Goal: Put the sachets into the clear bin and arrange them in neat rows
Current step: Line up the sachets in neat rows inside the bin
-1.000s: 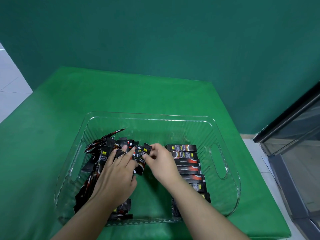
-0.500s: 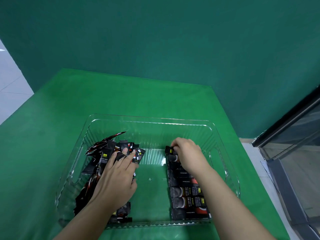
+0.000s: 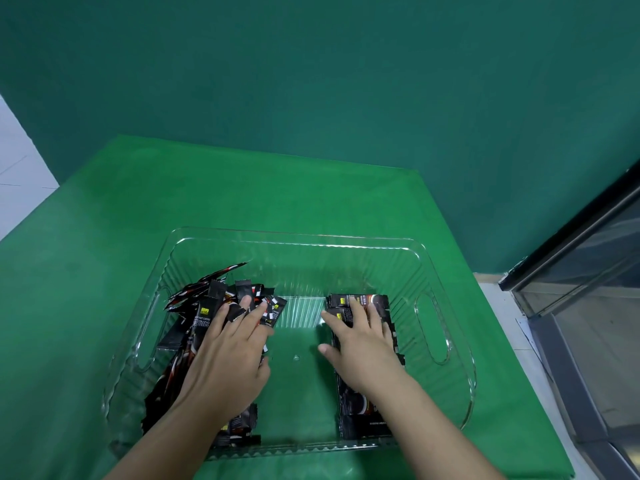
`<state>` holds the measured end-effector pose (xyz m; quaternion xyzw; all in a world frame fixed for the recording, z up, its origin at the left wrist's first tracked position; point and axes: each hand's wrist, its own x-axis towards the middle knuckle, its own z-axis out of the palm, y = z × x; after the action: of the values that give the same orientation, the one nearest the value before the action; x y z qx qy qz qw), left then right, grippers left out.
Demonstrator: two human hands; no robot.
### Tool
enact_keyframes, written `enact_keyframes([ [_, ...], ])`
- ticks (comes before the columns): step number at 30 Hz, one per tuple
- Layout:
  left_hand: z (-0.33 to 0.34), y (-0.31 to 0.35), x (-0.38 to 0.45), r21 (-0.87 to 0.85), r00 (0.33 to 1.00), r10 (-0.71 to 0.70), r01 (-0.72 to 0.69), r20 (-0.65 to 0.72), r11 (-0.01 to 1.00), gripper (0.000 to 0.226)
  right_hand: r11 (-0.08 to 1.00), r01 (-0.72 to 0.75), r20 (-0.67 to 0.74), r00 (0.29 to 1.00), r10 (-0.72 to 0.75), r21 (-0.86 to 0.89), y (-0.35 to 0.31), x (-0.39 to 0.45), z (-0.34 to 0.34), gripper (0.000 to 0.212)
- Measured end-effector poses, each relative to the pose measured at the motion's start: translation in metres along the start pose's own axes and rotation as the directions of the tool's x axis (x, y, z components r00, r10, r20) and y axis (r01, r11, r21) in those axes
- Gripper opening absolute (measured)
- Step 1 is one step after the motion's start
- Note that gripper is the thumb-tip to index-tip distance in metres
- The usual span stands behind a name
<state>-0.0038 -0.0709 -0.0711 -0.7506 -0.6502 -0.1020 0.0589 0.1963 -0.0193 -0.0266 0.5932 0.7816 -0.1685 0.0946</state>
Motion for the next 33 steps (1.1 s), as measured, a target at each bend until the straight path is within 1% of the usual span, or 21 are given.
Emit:
enact_keyframes([
  [3,-0.001,0.0,0.0,0.006,1.0,-0.002,0.002,0.016,1.0,0.039,0.999,-0.047,0.046,0.998,0.047,-0.016,-0.002,0.0,0.003,0.061],
  [17,-0.002,0.0,-0.001,0.012,0.999,0.0,0.0,0.039,1.0,0.036,0.994,-0.112,0.045,0.993,0.112,0.011,-0.008,0.002,0.003,0.061],
  [18,-0.002,0.0,-0.001,0.007,0.999,0.002,-0.002,0.034,1.0,0.035,0.994,-0.109,0.016,0.994,0.108,0.031,-0.01,0.002,0.003,0.06],
  [20,-0.002,0.0,-0.001,-0.008,1.0,0.006,-0.006,0.021,1.0,0.032,0.997,-0.051,-0.109,0.992,0.058,0.066,-0.015,0.001,0.002,0.057],
  [22,-0.002,0.001,-0.001,-0.015,1.0,0.004,-0.004,0.011,1.0,0.032,0.993,0.077,-0.246,0.968,-0.054,0.086,-0.021,0.004,0.001,0.049],
  [23,-0.002,0.001,-0.001,-0.012,1.0,0.003,-0.003,0.008,1.0,0.032,0.983,0.147,-0.28,0.954,-0.11,0.113,-0.026,0.008,0.001,0.043],
  [24,-0.003,0.001,-0.001,-0.009,1.0,0.003,-0.003,0.004,1.0,0.032,0.969,0.196,-0.285,0.947,-0.147,0.15,-0.031,0.012,0.0,0.038],
  [27,-0.004,0.001,-0.001,-0.009,1.0,-0.007,0.007,0.002,1.0,0.032,0.951,0.23,-0.242,0.954,-0.179,0.206,-0.046,0.03,0.001,0.032],
  [30,-0.004,0.002,-0.001,-0.005,1.0,-0.011,0.011,0.005,1.0,0.033,0.961,0.205,-0.179,0.969,-0.172,0.186,-0.059,0.046,0.004,0.042],
  [33,-0.004,0.003,0.0,-0.003,1.0,-0.021,0.021,0.021,1.0,0.04,0.975,0.168,-0.097,0.983,-0.155,0.147,-0.064,0.054,0.009,0.051],
])
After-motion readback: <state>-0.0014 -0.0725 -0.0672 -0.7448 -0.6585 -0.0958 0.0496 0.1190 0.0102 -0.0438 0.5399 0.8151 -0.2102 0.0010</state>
